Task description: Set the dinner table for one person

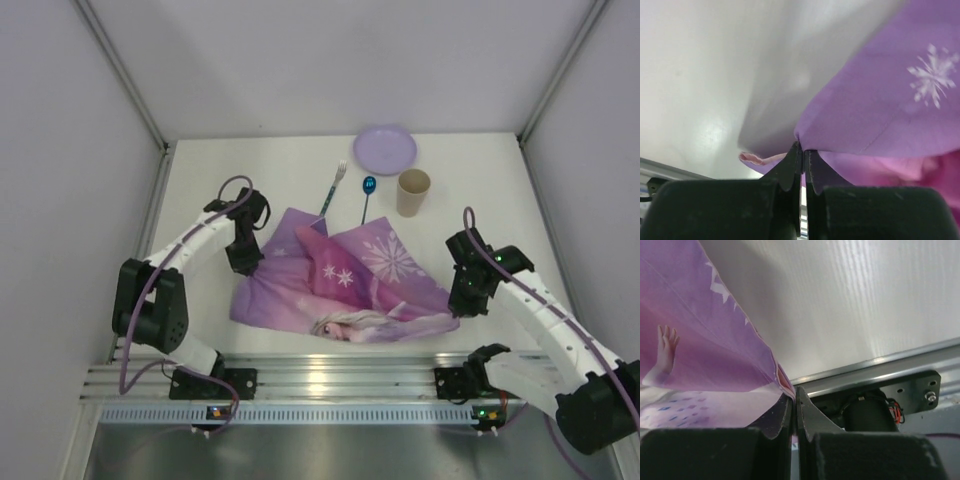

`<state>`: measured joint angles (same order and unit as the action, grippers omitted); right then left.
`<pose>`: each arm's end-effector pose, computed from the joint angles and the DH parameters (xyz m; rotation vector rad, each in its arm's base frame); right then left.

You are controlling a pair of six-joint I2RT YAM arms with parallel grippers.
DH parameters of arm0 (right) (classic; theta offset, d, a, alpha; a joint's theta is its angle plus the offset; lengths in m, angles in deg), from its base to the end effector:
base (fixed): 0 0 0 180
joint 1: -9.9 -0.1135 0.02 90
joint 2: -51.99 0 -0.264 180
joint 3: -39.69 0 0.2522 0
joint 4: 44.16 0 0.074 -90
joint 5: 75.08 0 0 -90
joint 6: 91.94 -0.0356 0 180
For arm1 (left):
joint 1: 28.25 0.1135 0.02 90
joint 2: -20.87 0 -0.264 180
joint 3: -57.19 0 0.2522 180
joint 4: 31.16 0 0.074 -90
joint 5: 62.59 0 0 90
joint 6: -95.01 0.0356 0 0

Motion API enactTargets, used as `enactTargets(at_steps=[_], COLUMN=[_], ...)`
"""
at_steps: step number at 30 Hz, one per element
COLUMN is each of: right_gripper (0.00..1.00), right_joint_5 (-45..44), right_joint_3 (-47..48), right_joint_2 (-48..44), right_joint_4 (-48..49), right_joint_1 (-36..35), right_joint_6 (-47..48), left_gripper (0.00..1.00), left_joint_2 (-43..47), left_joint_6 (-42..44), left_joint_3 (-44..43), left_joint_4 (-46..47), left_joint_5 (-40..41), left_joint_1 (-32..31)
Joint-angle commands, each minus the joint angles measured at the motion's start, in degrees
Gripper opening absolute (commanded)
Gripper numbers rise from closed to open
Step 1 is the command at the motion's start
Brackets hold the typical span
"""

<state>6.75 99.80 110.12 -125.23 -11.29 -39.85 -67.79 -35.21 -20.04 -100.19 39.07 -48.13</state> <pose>0.1448 0.0507 0.2392 0.4421 2.8720 -0.0437 0.2649 -0.0881 0.2201 -0.5351 2.8433 0.1348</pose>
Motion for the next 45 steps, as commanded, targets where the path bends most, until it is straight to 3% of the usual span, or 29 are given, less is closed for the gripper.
enactTargets(at_steps=[1, 8, 11, 12, 14, 15, 16, 19, 20, 22, 23, 27, 33, 37, 45], right_gripper=[0.0, 0.0, 0.0, 0.0, 0.03, 0.11, 0.23, 0.47, 0.7, 0.94, 0.96, 0.99, 0.97, 0.9, 0.83], right_joint_5=[-7.0, -8.4, -3.0, -1.4, 1.4, 1.9, 2.0, -1.9, -3.3, -4.5, -3.3, 6.2, 9.6, 14.1, 12.0], right_joint_3=[0.1, 3.2, 2.2, 2.3, 2.8, 4.2, 5.1, 12.2, 13.9, 18.2, 19.1, 18.8, 20.2, 23.6, 33.4], right_joint_2=[-3.4, -4.1, -5.0, -5.1, -4.9, -4.8, -5.0, -5.0, -4.7, -2.9, -2.2, 5.8, 22.2, 36.5, 51.8], right_joint_4=[-8.7, -15.8, -14.1, -13.3, -13.0, -13.0, -13.2, -12.8, -12.2, -8.6, -6.3, 9.9, 25.6, 31.2, 33.4], right_joint_1=[0.9, 0.8, 0.7, 0.7, 0.7, 0.7, 0.5, 0.4, 0.4, 0.4, 0.4, 0.4, 0.8, 2.1, 2.5], right_joint_6=[-6.8, -10.2, -8.9, -7.6, -5.3, -4.6, -3.6, -0.9, -0.2, 3.0, 4.4, 9.0, 10.3, 9.3, 9.9], left_gripper=[0.0, 0.0, 0.0, 0.1, 0.45, 0.7, 0.78, 0.83, 0.83, 0.83, 0.83, 0.82, 0.8, 0.8, 0.79], left_joint_2=[-1.7, 4.4, 8.0, 9.1, 12.1, 12.8, 13.2, 12.3, 11.3, 9.9, 9.2, 4.0, -3.4, -4.7, -6.4], left_joint_6=[0.6, -8.1, -10.2, -10.0, -10.0, -9.6, -9.3, -8.0, -7.6, -6.1, -5.5, -2.1, -0.1, 0.7, 2.8], left_joint_3=[-0.3, 6.6, 10.4, 11.4, 13.2, 12.9, 11.4, 5.1, 3.5, -0.3, -1.2, -5.0, -8.1, -8.1, -8.3], left_joint_4=[-8.3, -13.1, -13.9, -13.0, -10.9, -10.5, -10.5, -12.6, -13.2, -12.7, -10.9, -6.2, -3.5, -2.1, -0.5], left_joint_5=[5.7, 7.9, 0.1, -2.3, -6.3, -6.6, -6.5, -3.1, -2.2, 0.5, 0.9, 0.1, -1.2, -2.3, -2.2], left_joint_1=[5.5, 12.8, 12.8, 12.8, 12.7, 12.7, 12.7, 12.7, 12.7, 12.7, 12.8, 12.8, 12.8, 12.8, 12.8])
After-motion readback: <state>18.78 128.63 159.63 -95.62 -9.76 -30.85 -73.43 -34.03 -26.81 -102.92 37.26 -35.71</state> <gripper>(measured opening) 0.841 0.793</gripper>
